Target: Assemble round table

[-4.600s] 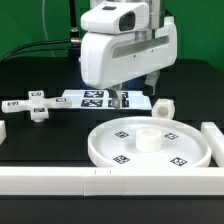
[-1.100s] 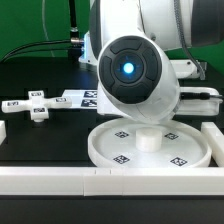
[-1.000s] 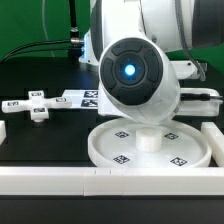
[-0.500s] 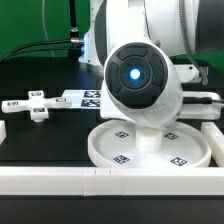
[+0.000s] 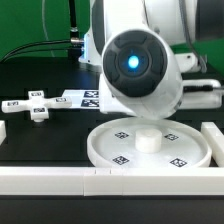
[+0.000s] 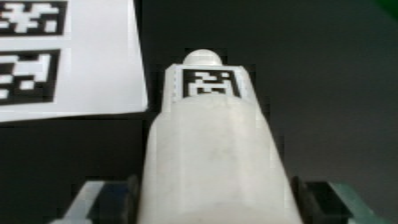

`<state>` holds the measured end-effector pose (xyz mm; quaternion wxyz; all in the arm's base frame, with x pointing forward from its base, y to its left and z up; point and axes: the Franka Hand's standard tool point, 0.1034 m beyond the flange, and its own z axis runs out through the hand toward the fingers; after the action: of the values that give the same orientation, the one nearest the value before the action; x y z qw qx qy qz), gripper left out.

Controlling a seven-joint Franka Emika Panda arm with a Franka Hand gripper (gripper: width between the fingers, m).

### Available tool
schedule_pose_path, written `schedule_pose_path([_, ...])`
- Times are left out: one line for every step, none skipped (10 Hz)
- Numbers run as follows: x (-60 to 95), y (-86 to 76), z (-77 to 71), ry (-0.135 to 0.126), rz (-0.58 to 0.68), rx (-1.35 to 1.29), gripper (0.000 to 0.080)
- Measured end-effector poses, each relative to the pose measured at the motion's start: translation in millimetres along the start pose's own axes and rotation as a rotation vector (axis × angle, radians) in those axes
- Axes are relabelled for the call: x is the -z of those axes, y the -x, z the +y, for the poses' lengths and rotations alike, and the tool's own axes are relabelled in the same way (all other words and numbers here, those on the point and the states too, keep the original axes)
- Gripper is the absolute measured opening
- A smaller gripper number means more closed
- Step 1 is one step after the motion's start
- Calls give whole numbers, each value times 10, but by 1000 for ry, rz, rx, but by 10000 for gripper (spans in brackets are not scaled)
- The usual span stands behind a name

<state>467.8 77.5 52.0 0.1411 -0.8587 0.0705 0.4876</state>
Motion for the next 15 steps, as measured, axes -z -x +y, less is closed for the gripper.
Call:
schedule_pose_path([166,118,-29,-1,-4,50,406])
schedule_pose_path([296,117,-59,-2,21,96,407])
schedule_pose_path([274,62,-62,-2,41,92,407])
schedule_pose_path([278,40,-65,-1,56,93,407])
schedule_pose_path([264,20,-48,-5,56,94,407])
schedule_pose_path([214,-103,23,-25,76,100,407])
schedule_pose_path([320,-169,38,-27,139,112,407])
schedule_pose_path([523,-48,-26,-11,252,138,407])
schedule_pose_path([577,115,-36,-5,282,144,407])
schedule_pose_path([705,148,-98,-7,347,117,407])
schedule_pose_path([815,196,-187,-1,434,111,407])
schedule_pose_path([835,138,-162,5,561,125,407])
schedule_pose_path([812,139,-125,10,621,117,407])
schedule_pose_path([889,125,-123,17,711,118,409])
schedule_pose_path([1038,187,-122,53,792,155,409])
